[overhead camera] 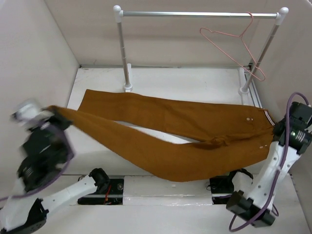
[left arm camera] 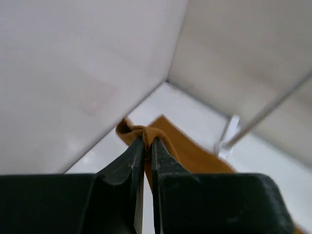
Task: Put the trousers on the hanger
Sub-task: Fold the trousers
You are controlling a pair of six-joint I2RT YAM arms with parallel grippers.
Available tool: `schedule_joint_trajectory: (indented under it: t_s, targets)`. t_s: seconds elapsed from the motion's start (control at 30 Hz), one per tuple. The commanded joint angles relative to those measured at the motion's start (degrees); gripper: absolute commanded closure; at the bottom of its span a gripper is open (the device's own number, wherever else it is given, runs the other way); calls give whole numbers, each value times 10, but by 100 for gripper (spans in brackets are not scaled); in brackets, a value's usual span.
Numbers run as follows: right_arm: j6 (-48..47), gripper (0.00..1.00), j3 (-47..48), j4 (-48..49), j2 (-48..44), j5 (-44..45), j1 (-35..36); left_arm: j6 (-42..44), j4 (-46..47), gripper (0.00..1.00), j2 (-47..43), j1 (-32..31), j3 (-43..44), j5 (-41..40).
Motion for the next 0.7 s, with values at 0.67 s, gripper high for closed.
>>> schedule_joint_trajectory:
  t_s: [0.67]
  targets:
    - [-40, 100, -8, 208, 151, -71, 71, -117, 133, 100, 155, -93, -106, 81]
